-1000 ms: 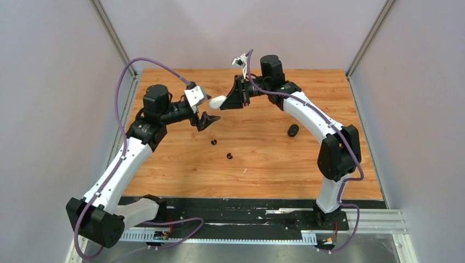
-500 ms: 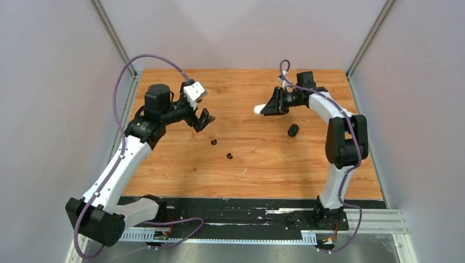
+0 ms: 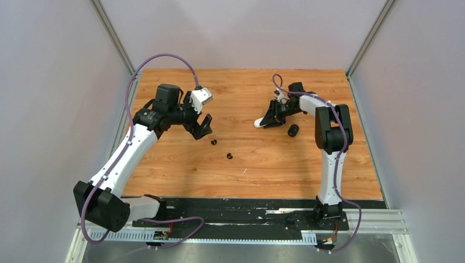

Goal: Insert the wireless bluetooth earbuds into the charging case
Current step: Place the charging case with the earbuds at the center of the board, then pick up the charging case from the center of the board.

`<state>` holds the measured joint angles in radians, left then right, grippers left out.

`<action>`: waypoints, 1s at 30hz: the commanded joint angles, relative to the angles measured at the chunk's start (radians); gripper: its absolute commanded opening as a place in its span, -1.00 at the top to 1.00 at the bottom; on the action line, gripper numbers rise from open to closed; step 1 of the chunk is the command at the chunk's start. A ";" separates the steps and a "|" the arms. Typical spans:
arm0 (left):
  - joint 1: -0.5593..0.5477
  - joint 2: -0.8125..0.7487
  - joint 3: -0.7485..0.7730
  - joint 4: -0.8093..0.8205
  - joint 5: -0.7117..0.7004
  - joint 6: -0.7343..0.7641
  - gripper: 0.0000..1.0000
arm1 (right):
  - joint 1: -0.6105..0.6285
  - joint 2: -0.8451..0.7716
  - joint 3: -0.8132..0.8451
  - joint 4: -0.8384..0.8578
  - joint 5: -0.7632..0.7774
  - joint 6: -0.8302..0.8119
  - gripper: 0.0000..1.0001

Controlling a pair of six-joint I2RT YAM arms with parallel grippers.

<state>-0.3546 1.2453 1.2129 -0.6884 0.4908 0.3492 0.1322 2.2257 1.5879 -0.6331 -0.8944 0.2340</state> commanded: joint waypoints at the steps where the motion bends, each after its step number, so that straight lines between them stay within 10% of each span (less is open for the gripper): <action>1: 0.006 0.022 0.032 0.057 -0.009 -0.074 -1.00 | 0.006 0.006 -0.015 0.020 0.090 -0.034 0.67; 12: 0.006 0.035 0.036 0.159 0.047 -0.101 -1.00 | -0.004 -0.082 0.011 -0.054 0.283 -0.124 -0.08; 30: 0.006 0.135 0.079 0.301 0.022 -0.221 -1.00 | -0.170 -0.456 -0.283 -0.044 0.504 -0.282 -0.12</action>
<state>-0.3519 1.3766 1.2514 -0.4374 0.5182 0.1829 -0.0315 1.7870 1.3239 -0.6922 -0.4088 -0.0013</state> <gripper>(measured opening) 0.998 0.562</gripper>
